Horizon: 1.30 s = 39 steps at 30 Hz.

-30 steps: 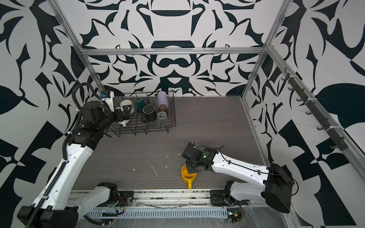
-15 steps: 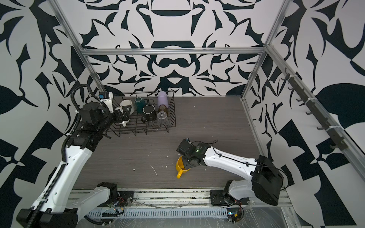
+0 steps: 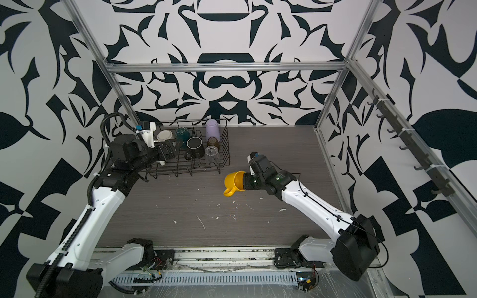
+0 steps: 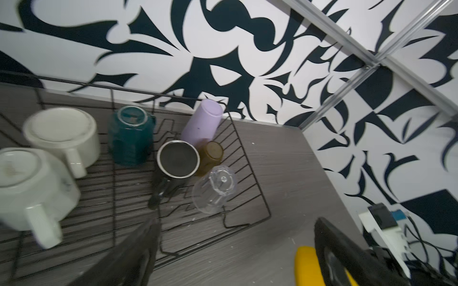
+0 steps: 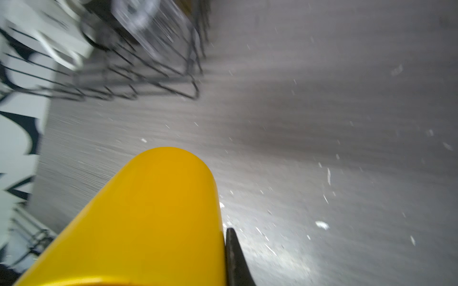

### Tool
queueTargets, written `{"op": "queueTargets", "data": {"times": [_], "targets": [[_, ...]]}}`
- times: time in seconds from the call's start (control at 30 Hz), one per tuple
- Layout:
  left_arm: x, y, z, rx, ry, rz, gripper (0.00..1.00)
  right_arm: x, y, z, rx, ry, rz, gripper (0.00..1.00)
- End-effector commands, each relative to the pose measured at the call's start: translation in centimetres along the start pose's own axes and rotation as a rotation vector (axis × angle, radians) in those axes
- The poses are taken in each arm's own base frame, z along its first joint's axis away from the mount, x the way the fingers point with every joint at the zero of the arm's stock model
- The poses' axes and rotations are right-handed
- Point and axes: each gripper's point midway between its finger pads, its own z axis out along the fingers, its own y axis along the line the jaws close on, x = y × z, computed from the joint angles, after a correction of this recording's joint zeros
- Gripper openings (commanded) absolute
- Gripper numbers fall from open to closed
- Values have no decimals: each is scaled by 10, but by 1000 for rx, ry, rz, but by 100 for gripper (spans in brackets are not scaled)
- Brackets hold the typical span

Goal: Load cups into a dish rack
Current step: Pick up the cup from the bottom-center of the table.

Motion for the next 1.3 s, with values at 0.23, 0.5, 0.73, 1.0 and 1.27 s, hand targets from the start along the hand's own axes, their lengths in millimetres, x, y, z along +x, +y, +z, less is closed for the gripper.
{"op": "queueTargets", "data": {"times": [0.23, 0.5, 0.73, 1.0, 1.27], "targets": [[19, -47, 22, 384, 141, -178, 99, -83, 85, -50, -377, -281, -103, 0], [24, -70, 15, 580, 177, -215, 99, -91, 116, -68, -545, -331, -163, 0], [37, -84, 15, 663, 247, -236, 99, -99, 135, -82, -643, -364, -197, 0], [40, -105, 12, 733, 285, -214, 100, -101, 150, -91, -758, -388, -195, 0], [54, -119, 19, 789, 346, -222, 100, -104, 154, -90, -779, -390, -194, 0]]}}
